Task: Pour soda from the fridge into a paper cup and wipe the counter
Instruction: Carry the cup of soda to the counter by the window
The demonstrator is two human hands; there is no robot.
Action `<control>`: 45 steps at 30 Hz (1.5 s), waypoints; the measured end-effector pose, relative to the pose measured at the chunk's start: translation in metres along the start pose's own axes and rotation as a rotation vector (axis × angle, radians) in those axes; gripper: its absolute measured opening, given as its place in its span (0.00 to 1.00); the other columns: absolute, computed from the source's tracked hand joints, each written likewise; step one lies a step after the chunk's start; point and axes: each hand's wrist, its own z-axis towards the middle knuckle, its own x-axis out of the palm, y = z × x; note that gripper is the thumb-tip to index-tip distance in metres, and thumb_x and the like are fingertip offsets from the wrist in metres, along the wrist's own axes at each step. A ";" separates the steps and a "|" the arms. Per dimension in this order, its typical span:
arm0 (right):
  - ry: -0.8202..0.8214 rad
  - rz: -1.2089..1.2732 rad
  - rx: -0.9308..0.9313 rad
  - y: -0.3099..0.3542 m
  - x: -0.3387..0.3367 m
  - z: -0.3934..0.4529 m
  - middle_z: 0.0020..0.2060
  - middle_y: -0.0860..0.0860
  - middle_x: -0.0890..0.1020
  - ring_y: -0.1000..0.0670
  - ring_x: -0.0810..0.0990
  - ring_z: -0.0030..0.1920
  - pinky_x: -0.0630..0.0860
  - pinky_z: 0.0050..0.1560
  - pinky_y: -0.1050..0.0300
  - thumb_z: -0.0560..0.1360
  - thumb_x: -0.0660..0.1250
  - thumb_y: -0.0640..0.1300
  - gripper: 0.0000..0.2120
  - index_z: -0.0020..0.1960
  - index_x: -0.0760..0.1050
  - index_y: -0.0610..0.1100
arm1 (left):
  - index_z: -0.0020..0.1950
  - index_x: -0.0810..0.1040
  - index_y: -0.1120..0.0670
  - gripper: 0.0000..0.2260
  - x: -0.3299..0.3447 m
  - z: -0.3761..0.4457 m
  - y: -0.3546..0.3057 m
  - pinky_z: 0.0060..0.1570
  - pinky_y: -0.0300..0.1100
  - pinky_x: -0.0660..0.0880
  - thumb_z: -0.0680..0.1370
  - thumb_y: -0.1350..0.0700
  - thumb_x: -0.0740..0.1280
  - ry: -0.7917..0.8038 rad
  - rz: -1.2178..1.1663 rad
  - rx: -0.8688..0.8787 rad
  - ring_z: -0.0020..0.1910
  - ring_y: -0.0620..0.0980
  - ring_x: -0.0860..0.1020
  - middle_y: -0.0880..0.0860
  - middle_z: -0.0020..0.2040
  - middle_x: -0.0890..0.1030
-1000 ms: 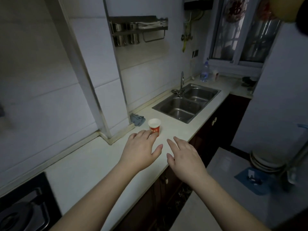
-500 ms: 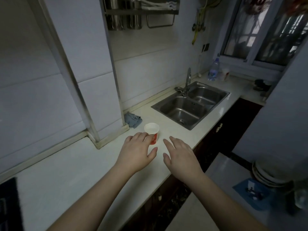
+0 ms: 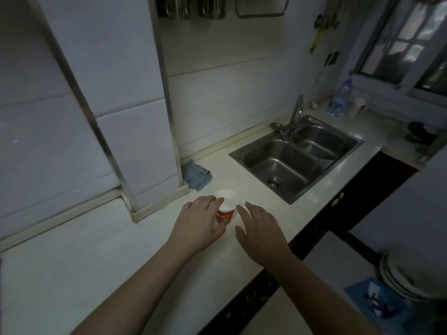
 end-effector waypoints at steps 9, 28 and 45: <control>0.073 0.037 -0.205 -0.039 0.045 0.079 0.70 0.46 0.70 0.46 0.69 0.69 0.66 0.68 0.50 0.78 0.57 0.55 0.26 0.73 0.63 0.47 | 0.66 0.76 0.53 0.26 0.048 0.042 0.011 0.52 0.47 0.75 0.73 0.41 0.58 0.002 0.010 -0.151 0.59 0.52 0.78 0.51 0.60 0.80; 0.331 0.030 -0.438 -0.068 0.096 0.169 0.73 0.45 0.60 0.44 0.61 0.70 0.62 0.67 0.50 0.72 0.65 0.62 0.43 0.77 0.47 0.49 | 0.72 0.69 0.52 0.26 0.130 0.034 -0.004 0.56 0.50 0.74 0.76 0.44 0.57 0.094 -0.090 -0.689 0.65 0.53 0.74 0.52 0.67 0.75; 0.356 0.085 -0.495 -0.063 0.097 0.182 0.62 0.46 0.68 0.45 0.69 0.61 0.70 0.59 0.50 0.70 0.67 0.58 0.40 0.75 0.53 0.47 | 0.71 0.68 0.50 0.19 0.150 0.036 -0.011 0.56 0.41 0.71 0.81 0.48 0.61 0.098 -0.671 -1.108 0.60 0.49 0.76 0.53 0.63 0.77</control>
